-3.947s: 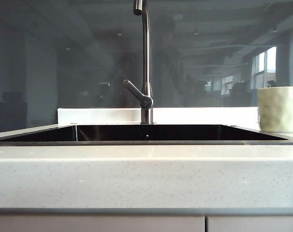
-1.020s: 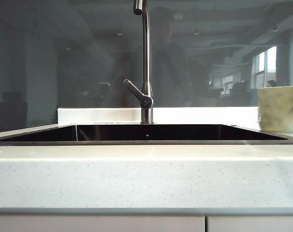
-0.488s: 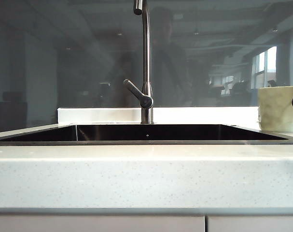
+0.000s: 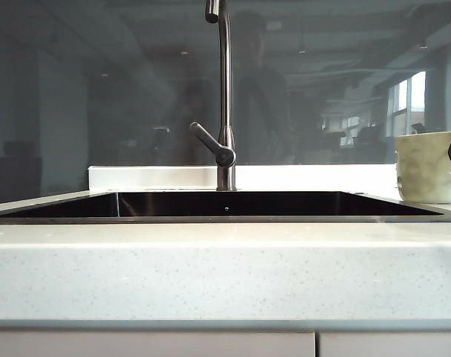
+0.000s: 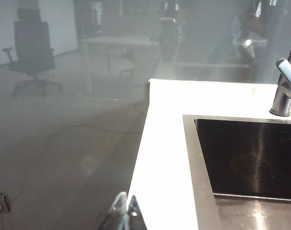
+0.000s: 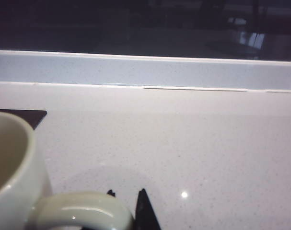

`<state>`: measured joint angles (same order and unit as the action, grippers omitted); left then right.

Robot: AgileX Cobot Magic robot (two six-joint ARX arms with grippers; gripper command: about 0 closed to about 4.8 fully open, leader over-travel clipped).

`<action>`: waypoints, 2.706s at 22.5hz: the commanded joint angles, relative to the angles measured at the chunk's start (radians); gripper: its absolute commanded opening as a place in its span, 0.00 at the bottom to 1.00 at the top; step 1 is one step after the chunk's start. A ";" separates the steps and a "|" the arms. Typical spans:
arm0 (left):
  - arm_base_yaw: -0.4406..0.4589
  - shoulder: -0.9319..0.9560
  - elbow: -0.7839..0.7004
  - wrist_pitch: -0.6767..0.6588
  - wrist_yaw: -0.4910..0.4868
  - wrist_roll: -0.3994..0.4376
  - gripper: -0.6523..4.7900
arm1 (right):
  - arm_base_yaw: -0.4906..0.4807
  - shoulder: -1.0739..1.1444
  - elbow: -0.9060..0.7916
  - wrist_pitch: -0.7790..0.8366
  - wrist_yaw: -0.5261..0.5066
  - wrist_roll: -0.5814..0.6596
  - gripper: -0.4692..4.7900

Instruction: Pick up the mug next to the sink, go to the faucet to get some water, pour the water into the sink, and finally put the mug back to its place.

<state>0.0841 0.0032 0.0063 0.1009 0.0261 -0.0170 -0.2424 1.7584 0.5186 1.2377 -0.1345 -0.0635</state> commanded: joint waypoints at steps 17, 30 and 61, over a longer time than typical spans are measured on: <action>0.001 0.524 0.249 0.420 0.136 -0.188 0.11 | 0.460 -0.223 0.478 -0.584 -0.019 0.247 0.08; -0.013 2.082 1.321 0.930 0.981 -0.453 0.71 | 0.504 -0.128 0.675 -0.742 0.005 0.246 0.08; -0.201 2.492 1.913 0.875 0.825 -0.582 1.00 | 0.505 -0.122 0.695 -0.745 0.002 0.243 0.08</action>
<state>-0.1139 2.5042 1.9030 0.9394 0.7982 -0.6022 0.2611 1.6493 1.1919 0.4274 -0.1318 0.1669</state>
